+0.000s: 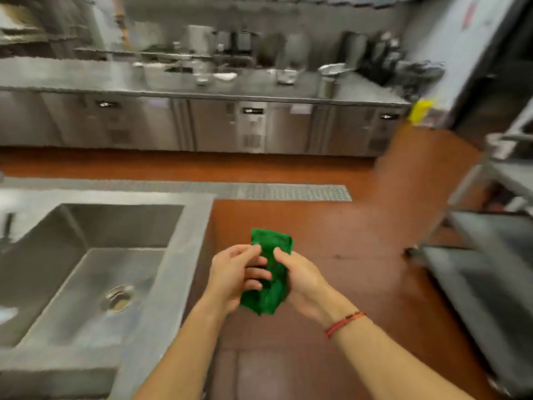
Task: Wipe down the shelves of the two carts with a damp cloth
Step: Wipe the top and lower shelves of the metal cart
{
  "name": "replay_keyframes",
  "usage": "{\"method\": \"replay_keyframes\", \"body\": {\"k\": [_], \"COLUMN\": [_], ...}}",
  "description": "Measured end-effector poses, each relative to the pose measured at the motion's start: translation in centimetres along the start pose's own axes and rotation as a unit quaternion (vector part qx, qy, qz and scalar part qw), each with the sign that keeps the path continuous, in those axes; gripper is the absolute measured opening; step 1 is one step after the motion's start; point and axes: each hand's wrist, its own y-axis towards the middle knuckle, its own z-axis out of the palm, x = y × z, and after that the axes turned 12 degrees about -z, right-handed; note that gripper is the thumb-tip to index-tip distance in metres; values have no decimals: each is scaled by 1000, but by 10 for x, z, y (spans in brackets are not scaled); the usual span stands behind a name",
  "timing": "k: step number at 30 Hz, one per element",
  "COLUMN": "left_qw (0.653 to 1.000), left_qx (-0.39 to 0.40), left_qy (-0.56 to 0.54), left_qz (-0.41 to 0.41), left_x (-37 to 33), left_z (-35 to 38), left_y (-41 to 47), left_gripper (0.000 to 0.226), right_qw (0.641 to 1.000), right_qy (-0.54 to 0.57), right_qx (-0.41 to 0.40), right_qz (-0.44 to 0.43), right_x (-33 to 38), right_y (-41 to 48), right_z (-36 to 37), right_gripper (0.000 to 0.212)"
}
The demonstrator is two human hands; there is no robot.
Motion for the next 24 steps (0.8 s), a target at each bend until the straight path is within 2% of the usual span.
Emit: {"method": "replay_keyframes", "body": {"k": [3, 5, 7, 11, 13, 17, 21, 22, 24], "left_qw": [994, 985, 972, 928, 907, 877, 862, 859, 852], "left_qx": [11, 51, 117, 286, 335, 389, 423, 426, 435], "left_qy": [100, 160, 197, 237, 252, 276, 256, 254, 258], "left_qz": [35, 49, 44, -27, -35, -53, -116, -123, -132], "left_x": [23, 42, 64, 112, 136, 168, 178, 177, 172], "left_z": [88, 150, 213, 325, 369, 432, 465, 469, 477], "left_y": [18, 22, 20, 1, -10, -25, -19, -14, -2], "left_gripper": [13, 18, 19, 17, 17, 19, 22, 21, 19], "right_qw": [996, 989, 977, 939, 915, 854, 755, 742, 751], "right_qy": [-10, -28, -27, 29, 36, -49, -77, -58, 10], "right_qx": [-53, -119, -185, -305, -360, -477, -619, -637, -624], "right_qz": [-65, -88, -108, -157, -176, -202, -202, -203, -215], "right_x": [43, 70, 94, 134, 145, 155, 160, 162, 170], "right_y": [-31, -58, -91, -162, -194, -239, -263, -264, -256], "right_z": [-89, -145, -196, -274, -304, -350, -389, -395, -398], "right_gripper": [34, 29, 27, 25, 22, 14, 8, 11, 15]}}
